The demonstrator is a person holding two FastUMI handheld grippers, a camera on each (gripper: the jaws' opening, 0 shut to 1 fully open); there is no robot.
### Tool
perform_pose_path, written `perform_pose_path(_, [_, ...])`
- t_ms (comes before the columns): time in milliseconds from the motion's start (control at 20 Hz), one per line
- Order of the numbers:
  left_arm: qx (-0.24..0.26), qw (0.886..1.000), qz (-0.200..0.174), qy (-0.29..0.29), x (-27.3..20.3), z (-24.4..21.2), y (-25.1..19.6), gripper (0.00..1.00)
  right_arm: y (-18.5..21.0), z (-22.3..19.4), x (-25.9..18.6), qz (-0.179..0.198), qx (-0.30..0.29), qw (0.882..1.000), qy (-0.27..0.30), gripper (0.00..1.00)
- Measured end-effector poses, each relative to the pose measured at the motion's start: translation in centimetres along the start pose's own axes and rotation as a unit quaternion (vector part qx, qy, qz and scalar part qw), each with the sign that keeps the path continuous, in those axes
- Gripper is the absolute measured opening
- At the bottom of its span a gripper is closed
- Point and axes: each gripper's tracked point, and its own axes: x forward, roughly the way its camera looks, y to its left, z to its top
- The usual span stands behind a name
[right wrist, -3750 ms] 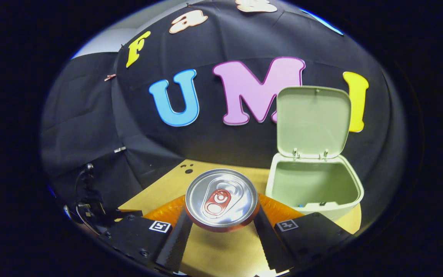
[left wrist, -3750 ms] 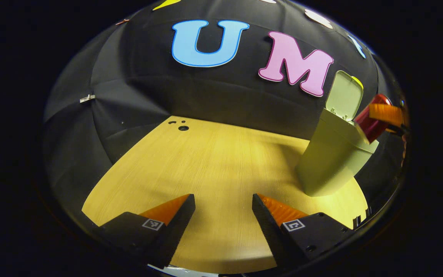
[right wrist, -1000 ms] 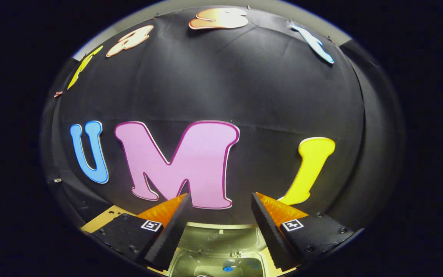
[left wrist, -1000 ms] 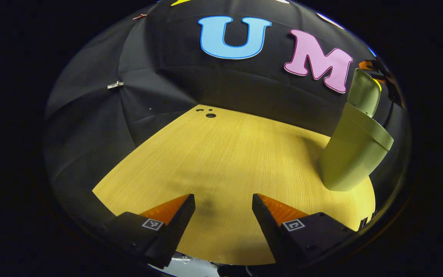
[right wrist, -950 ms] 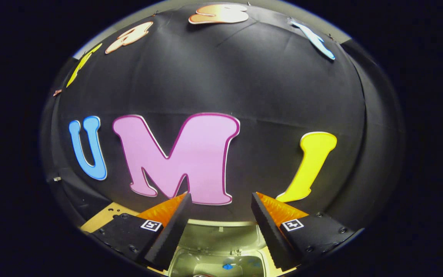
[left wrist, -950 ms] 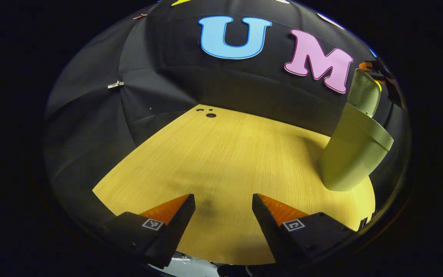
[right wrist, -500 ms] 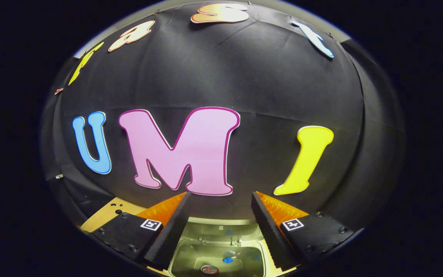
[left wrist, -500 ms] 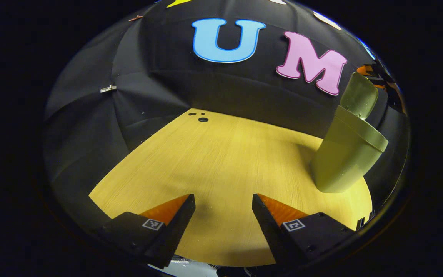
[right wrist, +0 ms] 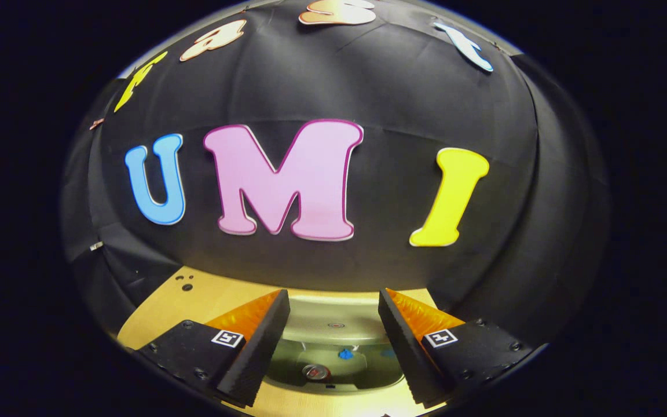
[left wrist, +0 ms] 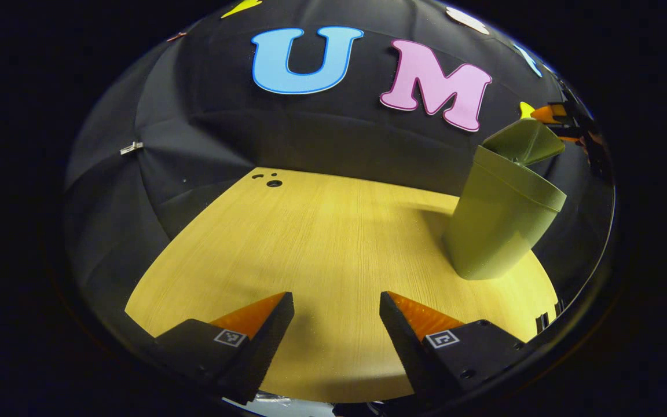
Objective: Press the lid of the desktop garbage bin to open it, pick up the crumpled paper on the desktop and throw it into the bin, then pick up the pop can on the desktop and drop it into the bin, and finally close the garbage bin lid.
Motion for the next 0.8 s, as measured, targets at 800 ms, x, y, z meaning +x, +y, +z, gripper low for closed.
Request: perform_pose_path(800, [0.053, 0.998, -0.021, 0.006, 0.0, 0.2, 2.2, 0.96, 1.6, -8.9, 0.1, -0.025, 0.04, 0.997, 0.06, 0.99])
